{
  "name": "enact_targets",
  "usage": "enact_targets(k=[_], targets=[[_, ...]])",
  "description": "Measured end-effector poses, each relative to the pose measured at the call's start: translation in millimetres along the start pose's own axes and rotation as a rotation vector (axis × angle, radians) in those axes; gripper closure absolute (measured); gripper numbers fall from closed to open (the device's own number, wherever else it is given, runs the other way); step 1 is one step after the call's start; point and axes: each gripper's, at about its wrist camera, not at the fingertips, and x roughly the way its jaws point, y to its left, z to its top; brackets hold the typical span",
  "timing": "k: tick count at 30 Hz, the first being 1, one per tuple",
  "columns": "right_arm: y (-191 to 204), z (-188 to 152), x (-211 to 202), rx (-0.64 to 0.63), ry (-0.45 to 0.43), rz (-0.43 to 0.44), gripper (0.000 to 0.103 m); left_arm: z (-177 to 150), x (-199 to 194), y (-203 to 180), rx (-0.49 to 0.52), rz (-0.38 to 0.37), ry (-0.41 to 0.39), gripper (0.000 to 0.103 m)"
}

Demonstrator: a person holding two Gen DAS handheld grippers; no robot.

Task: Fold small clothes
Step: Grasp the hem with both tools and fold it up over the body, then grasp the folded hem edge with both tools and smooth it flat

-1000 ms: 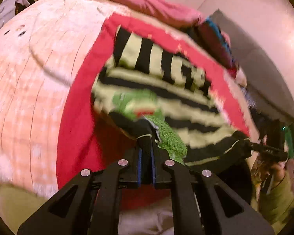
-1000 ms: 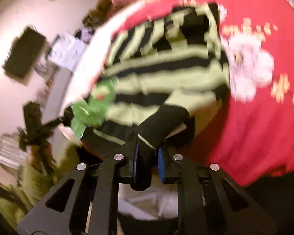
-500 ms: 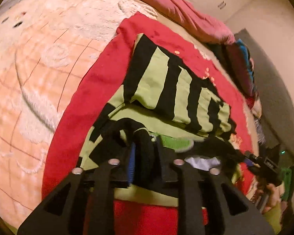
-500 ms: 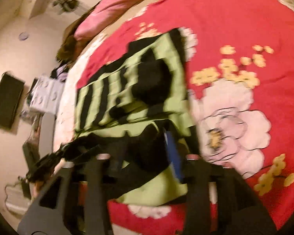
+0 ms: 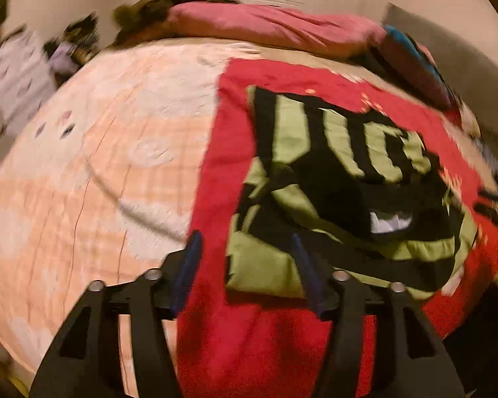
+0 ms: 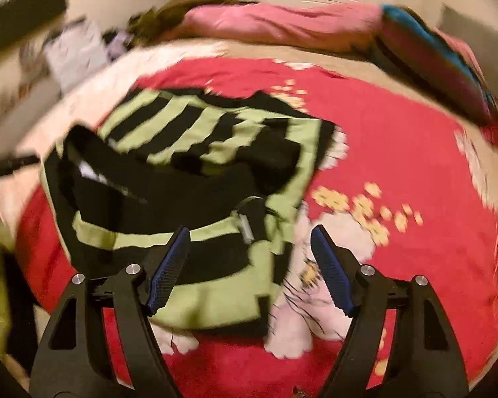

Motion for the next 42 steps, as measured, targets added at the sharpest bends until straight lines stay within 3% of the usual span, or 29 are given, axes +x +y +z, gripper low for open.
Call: enact_targets(k=[6,8,12,14,15,17,18,21,26,27,28,29,30,34,36,38,42], targets=[[20,16,39,-0.063,0.054,-0.017,0.032,21,24,-27,0.142,-0.018,0.027,0.040],[23,21,53,-0.073,0.069,-0.028,0.024,26,33,-26,0.134,-0.023,0.039,0.040],[27,19,73,-0.059,0.096,-0.025,0.027,31,48,-28,0.082,-0.088,0.048,0.040],[26,14,79,-0.046,0.109,-0.052,0.060,30,54,-32,0.066,-0.107,0.048,0.043],[21,11,80,-0.009,0.110,-0.066,0.066,29,57,-33,0.052,-0.112,0.047,0.045],[8,7,73,0.073,0.081,-0.043,0.096,25,59,-32,0.021,-0.128,0.043,0.072],[3,6,69,0.103,0.067,-0.039,0.097,24,60,-32,0.011,-0.131,0.040,0.077],[-24,-1,51,0.257,0.019,0.033,0.097,19,61,-23,-0.037,-0.159,0.035,0.085],[-56,-12,35,0.425,-0.020,0.120,0.097,17,59,-10,-0.120,-0.210,0.019,0.086],[-59,-13,36,0.446,-0.013,0.124,0.094,17,59,-9,-0.124,-0.212,0.019,0.086],[-61,-15,41,0.459,0.009,0.115,0.086,17,59,-10,-0.122,-0.206,0.021,0.084],[-61,-15,43,0.446,0.027,0.092,0.074,17,59,-12,-0.111,-0.197,0.021,0.082],[-58,-15,42,0.424,0.025,0.060,0.070,17,58,-12,-0.106,-0.194,0.018,0.082],[-29,-2,19,0.218,-0.045,-0.062,0.067,20,55,-14,-0.092,-0.183,0.012,0.077],[-9,7,16,0.095,-0.058,-0.080,0.061,21,56,-17,-0.080,-0.174,0.015,0.077],[9,15,26,0.008,-0.028,-0.104,0.057,21,58,-20,-0.075,-0.168,0.021,0.074],[13,23,67,-0.002,0.070,-0.140,0.056,21,64,-19,-0.090,-0.162,0.046,0.070]])
